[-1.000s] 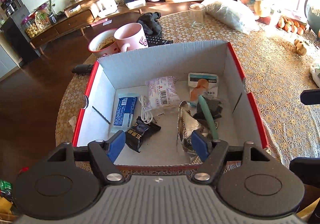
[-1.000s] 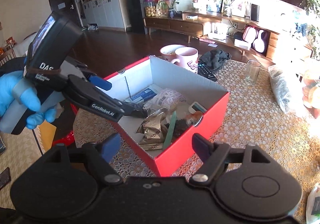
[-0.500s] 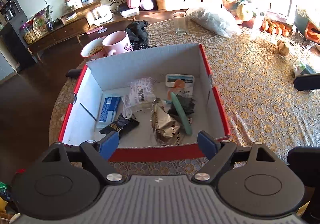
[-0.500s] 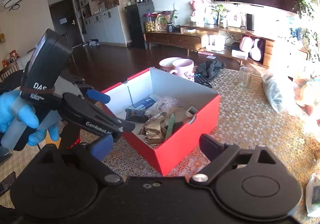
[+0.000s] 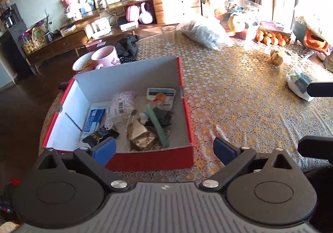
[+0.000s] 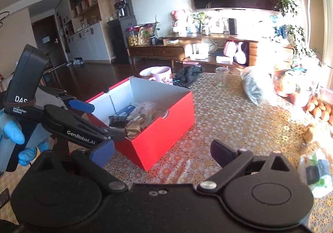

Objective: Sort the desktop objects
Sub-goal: 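Withdraw both tools from the box toward the tan toy and white bag, then move the left tool to the tan pig toy while the right tool reaches the white printed bag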

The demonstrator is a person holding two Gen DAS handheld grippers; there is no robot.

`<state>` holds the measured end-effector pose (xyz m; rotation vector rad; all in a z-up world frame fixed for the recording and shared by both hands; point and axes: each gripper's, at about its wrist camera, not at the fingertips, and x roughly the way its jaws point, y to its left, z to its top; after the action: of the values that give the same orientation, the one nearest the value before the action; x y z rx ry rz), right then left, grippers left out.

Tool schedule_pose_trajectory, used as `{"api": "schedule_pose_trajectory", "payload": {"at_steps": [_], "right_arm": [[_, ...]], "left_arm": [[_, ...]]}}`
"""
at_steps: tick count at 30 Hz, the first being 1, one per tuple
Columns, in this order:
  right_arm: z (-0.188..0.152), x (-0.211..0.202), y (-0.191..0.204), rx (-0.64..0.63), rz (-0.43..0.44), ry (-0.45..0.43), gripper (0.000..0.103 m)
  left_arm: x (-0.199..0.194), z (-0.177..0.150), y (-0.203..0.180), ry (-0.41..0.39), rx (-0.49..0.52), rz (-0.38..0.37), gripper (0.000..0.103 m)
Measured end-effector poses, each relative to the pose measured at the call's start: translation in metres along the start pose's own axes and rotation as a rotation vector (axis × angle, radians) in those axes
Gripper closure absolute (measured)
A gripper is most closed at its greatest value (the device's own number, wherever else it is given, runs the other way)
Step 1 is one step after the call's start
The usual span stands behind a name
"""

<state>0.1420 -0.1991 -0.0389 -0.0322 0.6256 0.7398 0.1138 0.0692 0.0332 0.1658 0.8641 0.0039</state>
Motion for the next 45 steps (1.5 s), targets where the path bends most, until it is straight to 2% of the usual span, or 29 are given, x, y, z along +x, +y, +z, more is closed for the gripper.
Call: {"api": "schedule_pose_trajectory", "payload": {"at_steps": [18, 29, 45], "right_arm": [[-0.048, -0.057, -0.064, 0.106, -0.213, -0.075, 0.003], [-0.057, -0.074, -0.110, 0.148, -0.318, -0.102, 0.003], [-0.071, -0.072, -0.170, 0.194, -0.388, -0.082, 0.003]], "left_arm": [[0.008, 0.017, -0.092, -0.080, 0.036, -0.183, 0.003], [0.026, 0.039, -0.136, -0.076, 0.057, -0.231, 0.003], [0.063, 0.070, -0.185, -0.059, 0.103, -0.261, 0.003]]}}
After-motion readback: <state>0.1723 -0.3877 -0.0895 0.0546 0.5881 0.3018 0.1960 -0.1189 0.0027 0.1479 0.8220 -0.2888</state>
